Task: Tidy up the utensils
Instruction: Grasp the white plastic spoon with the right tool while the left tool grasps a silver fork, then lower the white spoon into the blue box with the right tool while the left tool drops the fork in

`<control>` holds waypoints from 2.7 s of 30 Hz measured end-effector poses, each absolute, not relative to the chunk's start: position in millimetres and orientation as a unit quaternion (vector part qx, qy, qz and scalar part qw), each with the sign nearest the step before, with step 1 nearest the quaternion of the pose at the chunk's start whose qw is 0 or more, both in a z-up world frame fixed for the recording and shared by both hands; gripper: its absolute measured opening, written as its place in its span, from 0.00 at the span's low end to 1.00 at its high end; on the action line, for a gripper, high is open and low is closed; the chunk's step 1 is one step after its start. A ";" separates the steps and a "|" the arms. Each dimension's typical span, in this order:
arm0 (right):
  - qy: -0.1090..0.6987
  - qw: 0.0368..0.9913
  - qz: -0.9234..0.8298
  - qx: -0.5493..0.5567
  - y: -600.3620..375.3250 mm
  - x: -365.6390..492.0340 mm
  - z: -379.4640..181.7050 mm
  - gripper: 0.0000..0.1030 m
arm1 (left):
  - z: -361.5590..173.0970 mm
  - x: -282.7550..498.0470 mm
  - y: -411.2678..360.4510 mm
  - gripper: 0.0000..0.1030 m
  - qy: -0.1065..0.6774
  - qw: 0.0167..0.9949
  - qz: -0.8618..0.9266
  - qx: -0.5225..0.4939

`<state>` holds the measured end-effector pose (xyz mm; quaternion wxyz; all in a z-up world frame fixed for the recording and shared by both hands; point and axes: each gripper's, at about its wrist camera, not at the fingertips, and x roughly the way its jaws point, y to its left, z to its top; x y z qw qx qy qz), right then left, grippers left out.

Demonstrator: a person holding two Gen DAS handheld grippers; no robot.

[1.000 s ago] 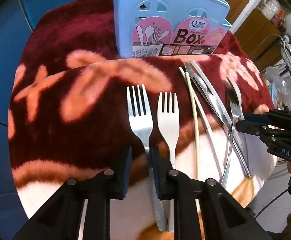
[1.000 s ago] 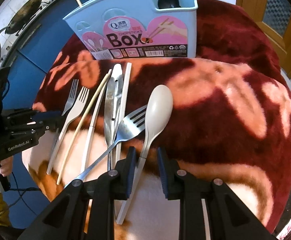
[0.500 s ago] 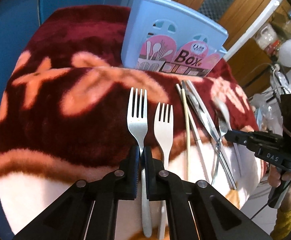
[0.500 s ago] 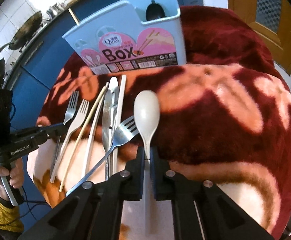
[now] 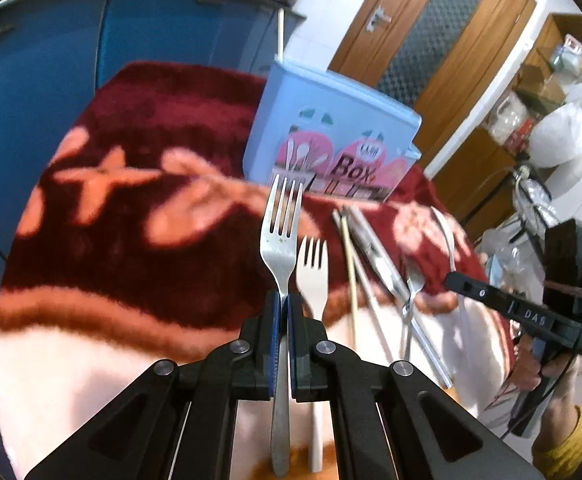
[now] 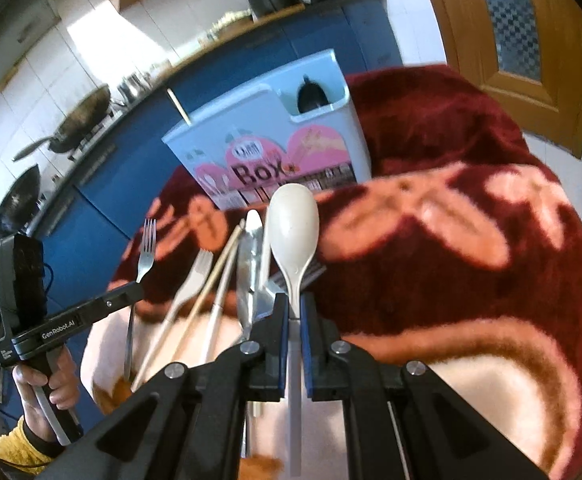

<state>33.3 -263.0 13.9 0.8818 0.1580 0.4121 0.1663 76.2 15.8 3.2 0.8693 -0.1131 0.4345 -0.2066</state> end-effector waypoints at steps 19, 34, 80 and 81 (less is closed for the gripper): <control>0.284 0.930 0.175 0.152 -251.1 20.5 48.4 0.07 | 56.4 74.3 -0.3 0.03 0.308 0.914 -0.222 -0.146; 0.235 0.945 0.183 0.139 -253.6 57.4 76.7 0.07 | 103.6 123.0 -21.2 0.03 0.229 0.938 -0.211 -0.154; 0.150 0.978 0.137 0.055 -248.7 175.0 65.7 0.08 | 55.7 204.5 -62.4 0.04 0.149 0.978 -0.117 -0.085; 0.152 0.977 0.138 0.056 -248.3 174.3 65.8 0.12 | 55.3 203.8 -62.1 0.04 0.152 0.978 -0.118 -0.086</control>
